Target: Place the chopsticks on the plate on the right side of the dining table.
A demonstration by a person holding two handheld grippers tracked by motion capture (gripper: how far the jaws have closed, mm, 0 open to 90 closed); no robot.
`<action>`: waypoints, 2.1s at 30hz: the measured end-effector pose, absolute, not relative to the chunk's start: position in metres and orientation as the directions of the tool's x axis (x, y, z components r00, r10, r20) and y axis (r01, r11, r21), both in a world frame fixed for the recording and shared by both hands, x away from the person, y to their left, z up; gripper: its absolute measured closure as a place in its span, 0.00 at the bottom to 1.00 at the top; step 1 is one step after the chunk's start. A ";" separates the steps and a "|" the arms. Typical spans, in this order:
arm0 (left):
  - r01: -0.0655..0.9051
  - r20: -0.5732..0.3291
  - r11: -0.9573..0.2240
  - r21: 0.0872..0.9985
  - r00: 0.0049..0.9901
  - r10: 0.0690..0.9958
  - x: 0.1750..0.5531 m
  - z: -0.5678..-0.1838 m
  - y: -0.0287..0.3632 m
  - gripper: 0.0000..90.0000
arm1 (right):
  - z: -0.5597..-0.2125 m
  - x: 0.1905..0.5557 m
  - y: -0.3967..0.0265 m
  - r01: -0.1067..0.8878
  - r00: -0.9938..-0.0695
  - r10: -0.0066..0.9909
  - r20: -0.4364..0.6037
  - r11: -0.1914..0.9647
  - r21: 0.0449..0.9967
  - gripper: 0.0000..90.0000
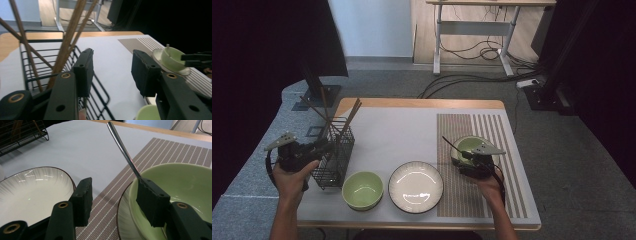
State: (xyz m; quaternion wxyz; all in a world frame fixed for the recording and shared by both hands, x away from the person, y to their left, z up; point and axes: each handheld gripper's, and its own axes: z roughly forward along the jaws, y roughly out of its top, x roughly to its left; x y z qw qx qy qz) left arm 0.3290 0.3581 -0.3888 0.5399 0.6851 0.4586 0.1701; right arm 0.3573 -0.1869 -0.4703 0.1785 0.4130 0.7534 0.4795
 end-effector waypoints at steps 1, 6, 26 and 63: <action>0.445 -0.261 0.005 0.895 0.516 0.816 0.331 -0.389 0.359 0.58 | -0.471 0.357 -0.187 0.452 -0.593 0.795 0.127 0.197 0.870 0.52; 0.457 -0.254 -0.004 0.890 0.500 0.828 0.342 -0.390 0.360 0.58 | -0.472 0.357 -0.190 0.458 -0.583 0.803 0.128 0.194 0.868 0.52; 0.484 -0.240 -0.014 0.875 0.460 0.855 0.369 -0.387 0.367 0.57 | -0.474 0.351 -0.199 0.472 -0.558 0.817 0.146 0.167 0.865 0.52; 0.492 -0.211 -0.041 0.869 0.445 0.870 0.407 -0.386 0.387 0.57 | -0.482 0.346 -0.207 0.507 -0.529 0.836 0.146 0.174 0.844 0.52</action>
